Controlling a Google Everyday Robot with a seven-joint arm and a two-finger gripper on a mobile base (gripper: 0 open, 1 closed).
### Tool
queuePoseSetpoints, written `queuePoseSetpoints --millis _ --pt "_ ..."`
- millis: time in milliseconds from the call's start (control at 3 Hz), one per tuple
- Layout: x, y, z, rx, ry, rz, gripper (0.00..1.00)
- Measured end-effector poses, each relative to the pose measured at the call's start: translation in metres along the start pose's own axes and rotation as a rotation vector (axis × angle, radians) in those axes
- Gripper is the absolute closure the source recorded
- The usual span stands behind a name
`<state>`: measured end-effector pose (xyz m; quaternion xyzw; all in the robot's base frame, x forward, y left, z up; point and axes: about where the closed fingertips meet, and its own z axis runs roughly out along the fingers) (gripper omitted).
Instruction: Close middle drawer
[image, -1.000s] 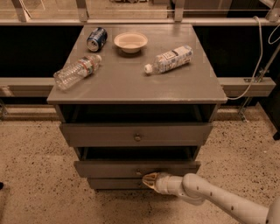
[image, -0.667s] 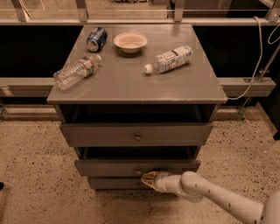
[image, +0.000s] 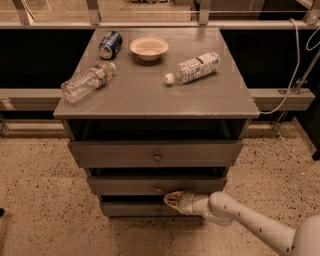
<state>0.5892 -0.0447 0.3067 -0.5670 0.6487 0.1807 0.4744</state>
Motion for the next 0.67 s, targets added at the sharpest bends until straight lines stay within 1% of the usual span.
queuePoseSetpoints --millis 333,667 --pt "-0.009 0.02 -0.011 -0.038 -0.044 -0.028 1.0" --pt "-0.028 0.065 -0.034 -0.117 -0.148 -0.039 1.0"
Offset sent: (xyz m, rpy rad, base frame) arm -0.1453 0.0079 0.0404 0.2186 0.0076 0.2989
